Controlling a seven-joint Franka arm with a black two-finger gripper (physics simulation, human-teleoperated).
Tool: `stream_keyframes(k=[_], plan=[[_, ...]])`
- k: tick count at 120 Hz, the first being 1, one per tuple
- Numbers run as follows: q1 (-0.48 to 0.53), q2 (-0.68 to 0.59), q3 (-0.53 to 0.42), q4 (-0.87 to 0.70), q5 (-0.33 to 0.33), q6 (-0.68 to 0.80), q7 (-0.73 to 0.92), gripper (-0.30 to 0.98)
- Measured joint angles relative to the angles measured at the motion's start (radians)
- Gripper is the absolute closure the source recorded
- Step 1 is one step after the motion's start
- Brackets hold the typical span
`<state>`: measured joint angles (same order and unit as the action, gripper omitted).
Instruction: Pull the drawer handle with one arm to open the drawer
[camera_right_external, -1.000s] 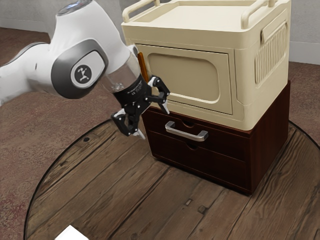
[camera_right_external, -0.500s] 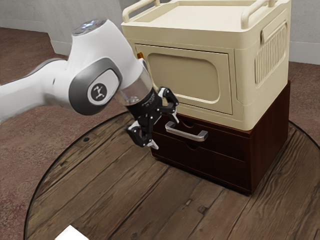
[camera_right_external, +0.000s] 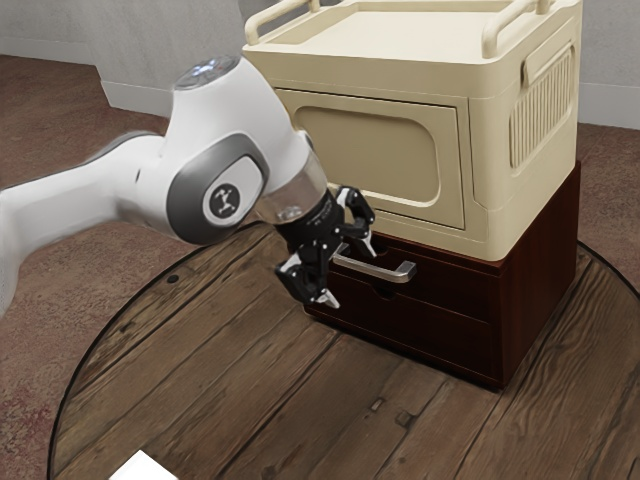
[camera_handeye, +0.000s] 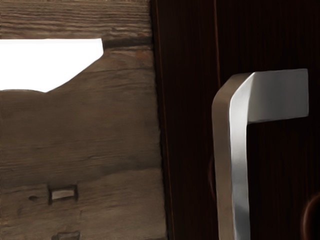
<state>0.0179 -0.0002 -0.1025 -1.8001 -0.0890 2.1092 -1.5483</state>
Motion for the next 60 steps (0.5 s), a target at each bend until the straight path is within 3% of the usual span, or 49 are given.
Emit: stream_keyframes(k=[26,60], plan=[[0.009,0.001,-0.012,-0.011,0.0,0.009,-0.01,0.12],[0.004,-0.001,-0.009,-0.012,0.0,0.006,-0.03,0.4]])
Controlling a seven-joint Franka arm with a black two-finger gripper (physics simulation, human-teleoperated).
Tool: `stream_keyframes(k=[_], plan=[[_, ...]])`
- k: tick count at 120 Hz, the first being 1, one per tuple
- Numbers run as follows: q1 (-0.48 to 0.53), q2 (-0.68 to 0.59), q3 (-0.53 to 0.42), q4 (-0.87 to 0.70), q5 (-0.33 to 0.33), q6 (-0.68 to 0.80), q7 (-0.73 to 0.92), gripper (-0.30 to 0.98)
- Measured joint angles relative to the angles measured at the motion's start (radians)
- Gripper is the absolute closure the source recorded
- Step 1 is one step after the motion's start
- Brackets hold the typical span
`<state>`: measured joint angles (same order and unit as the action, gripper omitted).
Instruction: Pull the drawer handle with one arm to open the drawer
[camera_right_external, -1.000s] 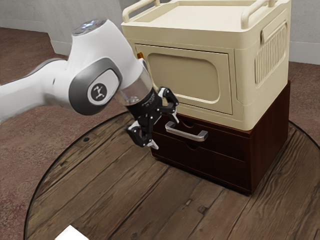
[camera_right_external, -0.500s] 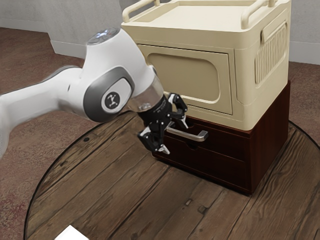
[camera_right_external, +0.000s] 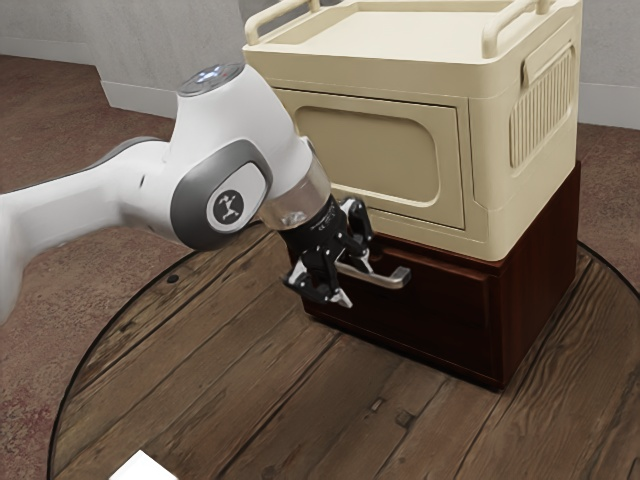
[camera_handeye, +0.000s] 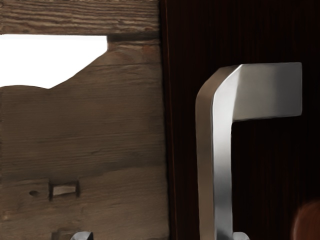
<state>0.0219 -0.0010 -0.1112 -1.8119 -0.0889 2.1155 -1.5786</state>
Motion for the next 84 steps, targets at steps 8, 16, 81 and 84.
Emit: stream_keyframes(k=[8,16,81,84], plan=[[0.0,-0.002,0.0,0.0,0.0,-0.004,-0.005,0.46],[0.0,-0.005,0.0,0.0,0.0,-0.012,-0.008,0.53],[0.024,-0.091,0.001,-0.079,0.001,-0.062,-0.027,0.78],[0.027,-0.092,0.0,-0.081,0.001,-0.062,-0.028,0.78]])
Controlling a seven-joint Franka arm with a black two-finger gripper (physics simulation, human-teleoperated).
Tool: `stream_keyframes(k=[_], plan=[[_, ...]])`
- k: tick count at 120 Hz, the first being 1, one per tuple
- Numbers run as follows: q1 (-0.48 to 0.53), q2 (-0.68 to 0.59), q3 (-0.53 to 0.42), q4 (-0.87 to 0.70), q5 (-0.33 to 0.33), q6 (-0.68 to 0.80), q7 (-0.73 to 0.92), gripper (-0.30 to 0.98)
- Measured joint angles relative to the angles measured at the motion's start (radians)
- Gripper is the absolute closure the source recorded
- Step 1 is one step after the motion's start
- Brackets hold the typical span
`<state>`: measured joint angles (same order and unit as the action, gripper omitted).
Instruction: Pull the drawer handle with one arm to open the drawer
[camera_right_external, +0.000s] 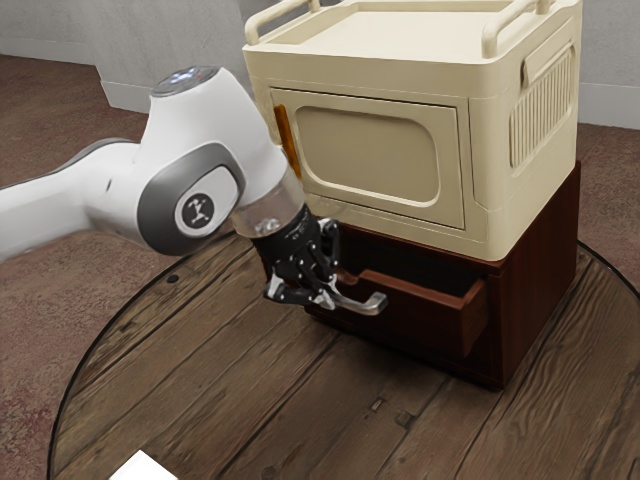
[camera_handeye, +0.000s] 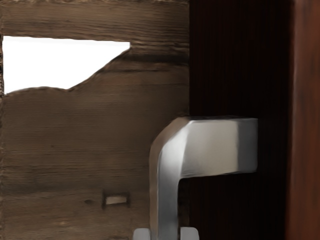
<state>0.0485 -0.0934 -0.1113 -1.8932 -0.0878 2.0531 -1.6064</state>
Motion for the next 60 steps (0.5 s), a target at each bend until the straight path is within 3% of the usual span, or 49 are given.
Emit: stream_keyframes(k=[60], plan=[[0.014,-0.069,-0.044,-0.075,-0.012,-0.002,-0.009,0.79]])
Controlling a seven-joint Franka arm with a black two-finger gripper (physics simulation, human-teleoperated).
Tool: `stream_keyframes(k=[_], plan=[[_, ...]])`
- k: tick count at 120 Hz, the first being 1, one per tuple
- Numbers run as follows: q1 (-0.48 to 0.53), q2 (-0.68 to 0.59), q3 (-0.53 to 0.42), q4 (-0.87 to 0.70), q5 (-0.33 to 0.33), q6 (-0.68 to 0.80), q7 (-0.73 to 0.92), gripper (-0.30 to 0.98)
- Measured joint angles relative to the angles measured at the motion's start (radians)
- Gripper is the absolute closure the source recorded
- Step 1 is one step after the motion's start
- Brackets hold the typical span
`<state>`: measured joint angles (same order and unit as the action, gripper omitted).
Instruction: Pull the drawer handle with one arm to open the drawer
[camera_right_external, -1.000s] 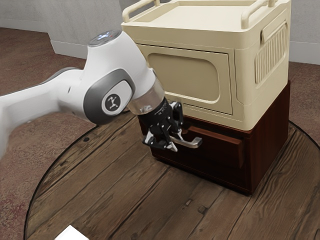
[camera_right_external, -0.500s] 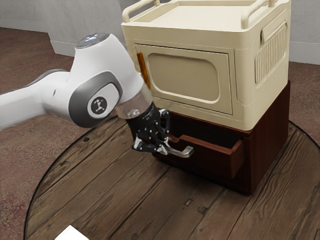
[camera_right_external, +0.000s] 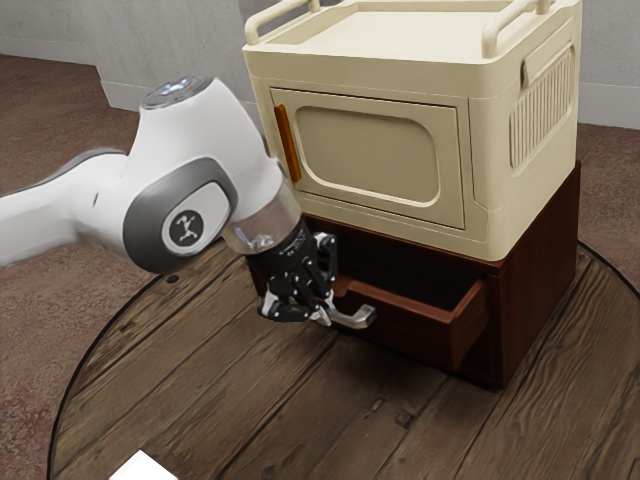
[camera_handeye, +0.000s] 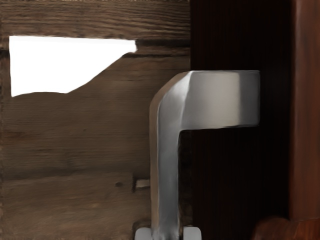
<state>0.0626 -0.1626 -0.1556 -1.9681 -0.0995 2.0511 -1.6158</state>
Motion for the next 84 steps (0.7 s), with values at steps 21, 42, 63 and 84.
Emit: stream_keyframes(k=[21,42,63,84], plan=[[-0.003,-0.046,0.002,-0.047,-0.005,0.004,-0.002,0.79],[-0.004,-0.088,0.002,-0.088,-0.014,0.006,-0.004,0.79],[-0.006,-0.152,0.001,-0.146,-0.022,0.007,-0.005,0.79],[-0.007,-0.194,0.002,-0.186,-0.026,0.006,-0.006,0.79]])
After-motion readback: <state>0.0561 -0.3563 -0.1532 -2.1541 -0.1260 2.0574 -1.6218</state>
